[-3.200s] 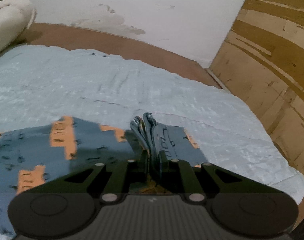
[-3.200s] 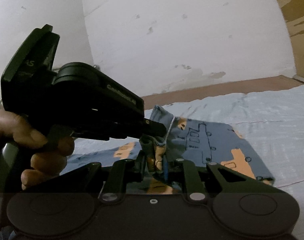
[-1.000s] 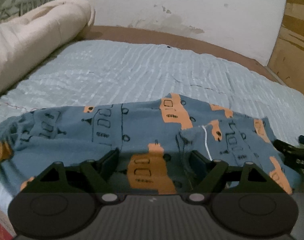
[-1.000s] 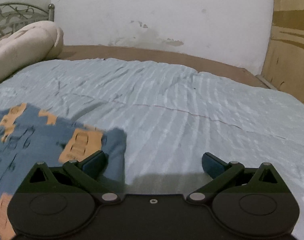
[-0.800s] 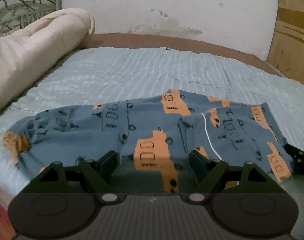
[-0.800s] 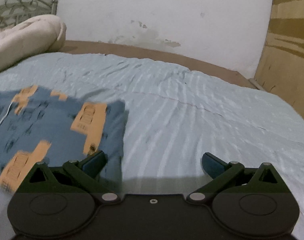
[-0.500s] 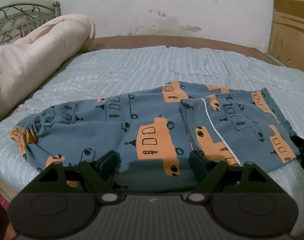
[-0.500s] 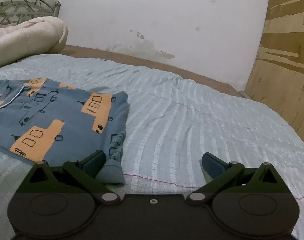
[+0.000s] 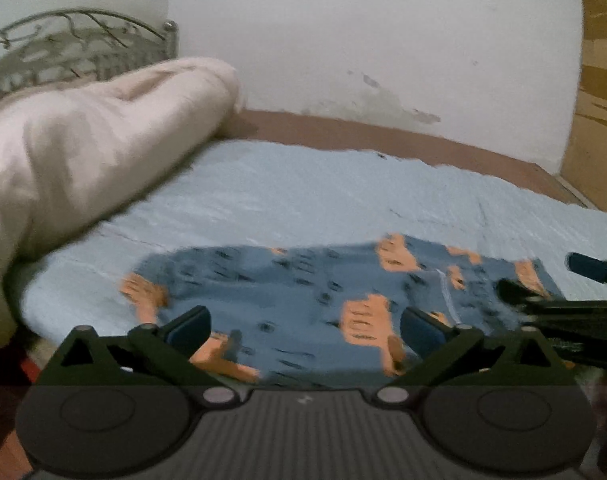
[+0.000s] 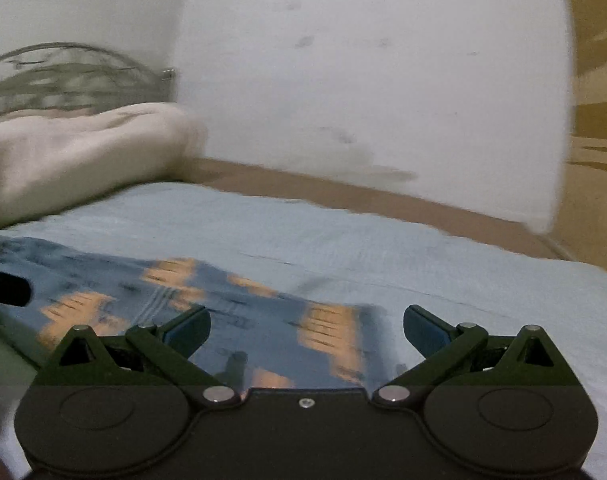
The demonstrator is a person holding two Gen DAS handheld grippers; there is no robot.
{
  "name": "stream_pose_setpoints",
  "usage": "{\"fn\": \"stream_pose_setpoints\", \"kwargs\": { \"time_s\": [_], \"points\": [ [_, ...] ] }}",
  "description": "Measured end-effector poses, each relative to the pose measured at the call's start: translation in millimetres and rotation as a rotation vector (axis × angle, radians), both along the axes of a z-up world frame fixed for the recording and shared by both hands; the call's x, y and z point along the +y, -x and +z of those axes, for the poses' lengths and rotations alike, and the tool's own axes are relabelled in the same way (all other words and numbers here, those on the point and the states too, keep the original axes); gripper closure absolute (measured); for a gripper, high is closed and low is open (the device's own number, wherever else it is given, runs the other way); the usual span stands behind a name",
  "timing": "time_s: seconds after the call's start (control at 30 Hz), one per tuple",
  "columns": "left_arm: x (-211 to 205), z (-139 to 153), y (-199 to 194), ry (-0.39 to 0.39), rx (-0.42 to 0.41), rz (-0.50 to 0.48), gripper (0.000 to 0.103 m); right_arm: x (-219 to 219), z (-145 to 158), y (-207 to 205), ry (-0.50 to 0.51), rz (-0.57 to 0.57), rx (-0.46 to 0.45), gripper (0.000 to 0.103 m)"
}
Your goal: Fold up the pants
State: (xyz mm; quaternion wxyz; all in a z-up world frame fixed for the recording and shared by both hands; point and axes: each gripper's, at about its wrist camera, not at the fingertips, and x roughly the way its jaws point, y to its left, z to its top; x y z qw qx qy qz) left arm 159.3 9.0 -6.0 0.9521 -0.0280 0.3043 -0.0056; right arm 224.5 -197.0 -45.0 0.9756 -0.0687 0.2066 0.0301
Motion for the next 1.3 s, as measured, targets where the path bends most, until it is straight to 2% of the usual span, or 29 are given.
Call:
{"fn": "stream_pose_setpoints", "kwargs": {
  "time_s": [0.13, 0.3, 0.4, 0.5, 0.63, 0.8, 0.97, 1.3],
  "points": [
    [25.8, 0.5, 1.3, -0.001, 0.004, 0.062, 0.001, 48.4, -3.7, -38.2, 0.053, 0.095, 0.037, 0.001],
    [60.9, -10.9, 4.6, 0.046, 0.009, 0.140, 0.001, 78.3, -31.1, -72.0, 0.147, 0.089, 0.159, 0.001],
    [77.9, -18.5, 6.3, 0.074, 0.006, 0.154, 0.001, 69.7, -31.3, -64.2, 0.107, 0.091, 0.127, 0.001],
    [87.9, -23.6, 4.7, 0.106, -0.026, 0.138, 0.001, 52.5, -18.3, -40.1, 0.030, 0.087, 0.057, 0.001],
    [97.8, -32.6, -5.5, 0.149, -0.049, 0.112, 0.001, 20.1, -15.9, -10.2, -0.033, 0.060, 0.009, 0.001],
    [107.5, -38.0, -13.7, 0.261, -0.061, 0.088, 0.001, -1.5, -39.1, -10.1, -0.140, 0.083, 0.113, 0.001],
    [107.2, -45.9, -22.6, 0.276, -0.010, 0.095, 0.001, 11.8, -45.4, -9.5, -0.080, 0.087, 0.097, 0.001],
    [106.9, -47.0, -25.1, 0.271, -0.003, 0.100, 0.001, 8.3, -46.5, -6.9, -0.098, 0.090, 0.091, 0.001]
  ]
}}
